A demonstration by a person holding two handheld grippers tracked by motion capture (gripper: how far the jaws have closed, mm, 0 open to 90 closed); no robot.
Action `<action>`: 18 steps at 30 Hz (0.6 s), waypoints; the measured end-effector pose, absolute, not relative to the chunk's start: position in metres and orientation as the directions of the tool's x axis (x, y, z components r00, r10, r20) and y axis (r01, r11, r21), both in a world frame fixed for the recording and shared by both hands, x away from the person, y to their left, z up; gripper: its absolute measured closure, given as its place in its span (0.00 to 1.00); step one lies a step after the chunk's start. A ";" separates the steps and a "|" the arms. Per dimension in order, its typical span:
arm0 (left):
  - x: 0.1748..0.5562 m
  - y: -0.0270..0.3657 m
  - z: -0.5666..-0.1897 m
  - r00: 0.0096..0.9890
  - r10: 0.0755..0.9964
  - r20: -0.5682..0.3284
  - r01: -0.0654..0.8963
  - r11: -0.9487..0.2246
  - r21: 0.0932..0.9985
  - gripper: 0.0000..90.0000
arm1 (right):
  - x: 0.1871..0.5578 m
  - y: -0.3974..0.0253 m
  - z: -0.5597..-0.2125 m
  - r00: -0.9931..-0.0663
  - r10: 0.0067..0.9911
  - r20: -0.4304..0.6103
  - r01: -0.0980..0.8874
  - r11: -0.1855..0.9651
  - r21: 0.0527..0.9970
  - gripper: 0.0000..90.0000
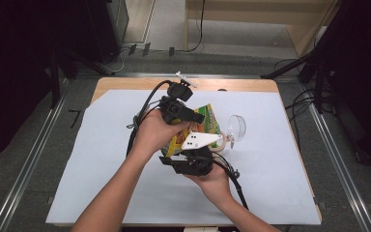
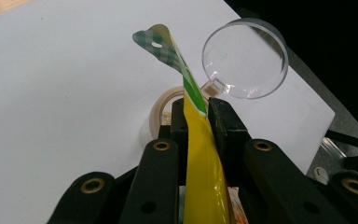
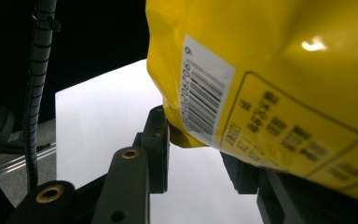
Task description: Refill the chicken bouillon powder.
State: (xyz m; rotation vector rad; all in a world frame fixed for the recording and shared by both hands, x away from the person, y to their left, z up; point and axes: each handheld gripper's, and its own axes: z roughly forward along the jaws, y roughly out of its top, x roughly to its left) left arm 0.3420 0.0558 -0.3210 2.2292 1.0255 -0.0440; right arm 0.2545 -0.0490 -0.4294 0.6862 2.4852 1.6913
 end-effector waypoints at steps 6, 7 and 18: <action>0.342 0.055 -0.322 0.689 0.662 -0.296 0.686 -0.463 0.561 0.90 | 0.254 -0.049 -0.431 -0.899 0.393 0.195 0.326 0.302 0.896 0.73; 0.342 0.055 -0.322 0.689 0.662 -0.295 0.686 -0.464 0.561 0.90 | 0.254 -0.049 -0.431 -0.899 0.393 0.193 0.325 0.303 0.896 0.73; 0.342 0.055 -0.321 0.691 0.662 -0.291 0.683 -0.467 0.562 0.90 | 0.253 -0.049 -0.429 -0.899 0.395 0.189 0.320 0.299 0.899 0.73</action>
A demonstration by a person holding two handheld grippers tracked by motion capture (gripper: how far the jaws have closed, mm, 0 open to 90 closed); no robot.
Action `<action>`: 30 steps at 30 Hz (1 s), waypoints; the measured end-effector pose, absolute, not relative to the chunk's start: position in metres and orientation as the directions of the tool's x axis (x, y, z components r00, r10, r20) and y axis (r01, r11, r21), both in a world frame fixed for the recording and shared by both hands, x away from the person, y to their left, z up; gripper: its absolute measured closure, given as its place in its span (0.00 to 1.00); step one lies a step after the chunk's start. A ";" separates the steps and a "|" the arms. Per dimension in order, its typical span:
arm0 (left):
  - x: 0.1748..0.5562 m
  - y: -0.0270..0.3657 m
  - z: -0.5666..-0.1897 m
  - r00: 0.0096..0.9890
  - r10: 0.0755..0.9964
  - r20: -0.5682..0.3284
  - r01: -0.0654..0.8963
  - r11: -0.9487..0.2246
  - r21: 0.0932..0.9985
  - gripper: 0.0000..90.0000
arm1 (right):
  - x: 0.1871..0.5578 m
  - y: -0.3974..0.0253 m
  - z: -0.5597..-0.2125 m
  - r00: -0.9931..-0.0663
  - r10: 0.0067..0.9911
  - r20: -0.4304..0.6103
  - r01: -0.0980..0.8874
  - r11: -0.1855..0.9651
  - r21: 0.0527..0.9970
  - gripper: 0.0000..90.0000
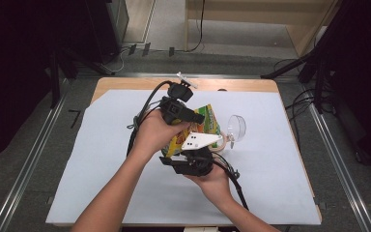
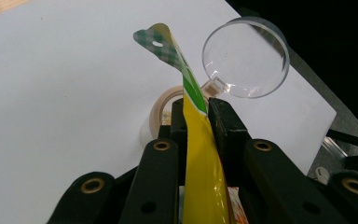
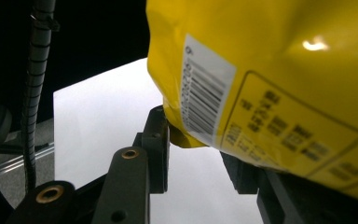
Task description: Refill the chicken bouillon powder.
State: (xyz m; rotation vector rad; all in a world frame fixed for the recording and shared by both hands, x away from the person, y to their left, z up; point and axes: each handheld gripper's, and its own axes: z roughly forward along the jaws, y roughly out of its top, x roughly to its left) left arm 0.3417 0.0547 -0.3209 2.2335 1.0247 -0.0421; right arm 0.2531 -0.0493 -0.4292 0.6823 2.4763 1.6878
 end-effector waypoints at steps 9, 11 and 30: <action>0.343 0.055 -0.321 0.689 0.663 -0.291 0.685 -0.466 0.560 0.90 | 0.253 -0.049 -0.428 -0.898 0.395 0.193 0.324 0.300 0.897 0.73; 0.343 0.055 -0.321 0.690 0.663 -0.292 0.685 -0.466 0.561 0.90 | 0.253 -0.049 -0.428 -0.899 0.394 0.193 0.324 0.299 0.897 0.73; 0.344 0.051 -0.319 0.693 0.660 -0.289 0.681 -0.469 0.563 0.89 | 0.253 -0.051 -0.428 -0.894 0.399 0.201 0.329 0.283 0.901 0.73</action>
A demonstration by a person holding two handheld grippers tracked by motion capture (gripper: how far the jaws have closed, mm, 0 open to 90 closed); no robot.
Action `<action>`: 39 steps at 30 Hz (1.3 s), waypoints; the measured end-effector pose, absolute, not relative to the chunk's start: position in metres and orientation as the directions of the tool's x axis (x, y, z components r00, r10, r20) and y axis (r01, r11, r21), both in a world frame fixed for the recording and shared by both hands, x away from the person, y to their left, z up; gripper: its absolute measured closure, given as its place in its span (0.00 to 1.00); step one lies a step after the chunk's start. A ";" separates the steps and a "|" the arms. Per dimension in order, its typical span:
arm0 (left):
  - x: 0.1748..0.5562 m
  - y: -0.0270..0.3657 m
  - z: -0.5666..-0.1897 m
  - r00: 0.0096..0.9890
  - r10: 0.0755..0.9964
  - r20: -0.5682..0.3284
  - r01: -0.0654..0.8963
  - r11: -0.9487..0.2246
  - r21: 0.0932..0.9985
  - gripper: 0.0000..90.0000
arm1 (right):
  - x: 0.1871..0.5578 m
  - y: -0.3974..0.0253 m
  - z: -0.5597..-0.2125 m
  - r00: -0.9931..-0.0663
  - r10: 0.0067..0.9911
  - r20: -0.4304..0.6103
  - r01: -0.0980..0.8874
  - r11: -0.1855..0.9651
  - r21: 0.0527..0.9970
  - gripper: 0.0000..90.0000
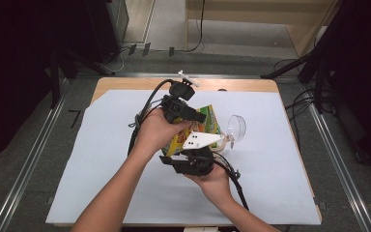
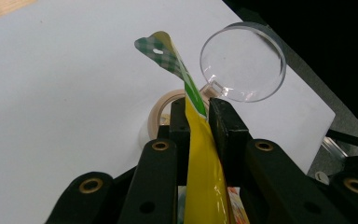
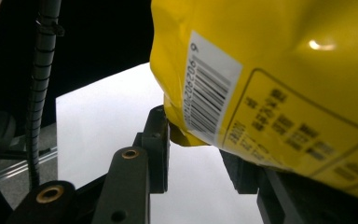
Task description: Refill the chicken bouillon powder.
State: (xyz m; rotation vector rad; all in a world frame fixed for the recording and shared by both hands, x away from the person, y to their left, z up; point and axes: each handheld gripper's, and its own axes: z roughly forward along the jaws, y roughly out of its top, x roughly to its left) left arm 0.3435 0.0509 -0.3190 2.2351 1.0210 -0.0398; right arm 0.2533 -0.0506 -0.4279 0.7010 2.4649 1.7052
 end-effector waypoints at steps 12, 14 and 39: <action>0.345 0.052 -0.320 0.692 0.660 -0.292 0.682 -0.465 0.564 0.89 | 0.254 -0.051 -0.428 -0.898 0.401 0.184 0.318 0.299 0.900 0.74; 0.345 0.051 -0.319 0.692 0.660 -0.292 0.682 -0.466 0.563 0.89 | 0.255 -0.052 -0.427 -0.898 0.400 0.181 0.316 0.302 0.899 0.74; 0.346 0.050 -0.322 0.690 0.663 -0.290 0.685 -0.469 0.558 0.89 | 0.257 -0.052 -0.429 -0.898 0.399 0.183 0.319 0.306 0.897 0.74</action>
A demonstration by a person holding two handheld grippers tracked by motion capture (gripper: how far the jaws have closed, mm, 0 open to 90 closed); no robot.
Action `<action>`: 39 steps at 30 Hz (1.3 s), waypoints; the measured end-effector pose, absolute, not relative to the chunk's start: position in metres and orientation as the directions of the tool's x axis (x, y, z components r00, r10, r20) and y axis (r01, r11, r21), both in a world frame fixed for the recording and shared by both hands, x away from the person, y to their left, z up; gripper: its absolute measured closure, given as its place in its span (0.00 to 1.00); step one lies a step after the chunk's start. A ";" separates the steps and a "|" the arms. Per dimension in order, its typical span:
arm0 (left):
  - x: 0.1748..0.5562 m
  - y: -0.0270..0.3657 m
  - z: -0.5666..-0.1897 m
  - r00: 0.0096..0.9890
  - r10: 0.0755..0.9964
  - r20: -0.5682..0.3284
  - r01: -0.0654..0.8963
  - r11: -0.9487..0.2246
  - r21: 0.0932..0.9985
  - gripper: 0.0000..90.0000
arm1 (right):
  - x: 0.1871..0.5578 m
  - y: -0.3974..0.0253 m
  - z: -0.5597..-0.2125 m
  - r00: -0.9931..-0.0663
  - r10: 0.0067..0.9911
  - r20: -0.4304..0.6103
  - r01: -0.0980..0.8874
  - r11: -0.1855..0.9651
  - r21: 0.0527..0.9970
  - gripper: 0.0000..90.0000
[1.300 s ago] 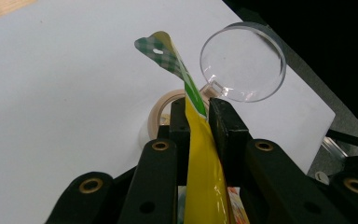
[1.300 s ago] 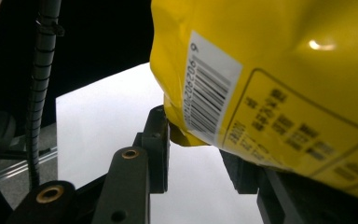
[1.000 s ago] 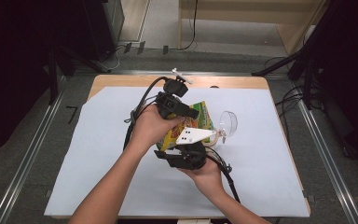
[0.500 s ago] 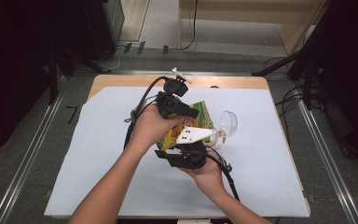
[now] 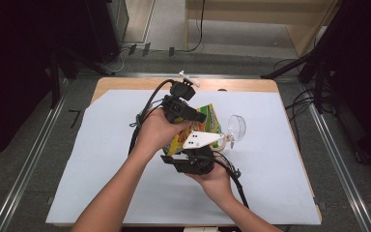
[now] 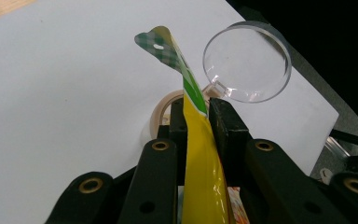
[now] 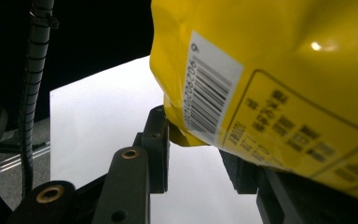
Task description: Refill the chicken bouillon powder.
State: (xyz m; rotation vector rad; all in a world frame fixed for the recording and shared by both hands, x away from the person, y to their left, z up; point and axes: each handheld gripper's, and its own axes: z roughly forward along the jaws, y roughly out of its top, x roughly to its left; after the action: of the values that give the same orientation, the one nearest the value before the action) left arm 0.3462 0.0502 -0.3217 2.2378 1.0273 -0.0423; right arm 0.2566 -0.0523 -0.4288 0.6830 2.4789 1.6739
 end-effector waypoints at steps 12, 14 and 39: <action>0.346 0.051 -0.322 0.690 0.664 -0.288 0.684 -0.467 0.561 0.89 | 0.256 -0.052 -0.428 -0.898 0.400 0.185 0.320 0.303 0.898 0.74; 0.346 0.051 -0.322 0.691 0.662 -0.289 0.683 -0.468 0.561 0.89 | 0.256 -0.052 -0.428 -0.899 0.399 0.182 0.319 0.308 0.896 0.74; 0.343 0.057 -0.322 0.683 0.671 -0.289 0.686 -0.451 0.571 0.89 | 0.256 -0.048 -0.429 -0.906 0.388 0.169 0.304 0.321 0.897 0.74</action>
State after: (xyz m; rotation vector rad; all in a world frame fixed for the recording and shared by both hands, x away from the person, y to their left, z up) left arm 0.3428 0.0573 -0.3220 2.2169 1.0364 -0.0282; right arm 0.2561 -0.0478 -0.4290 0.6533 2.4899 1.6629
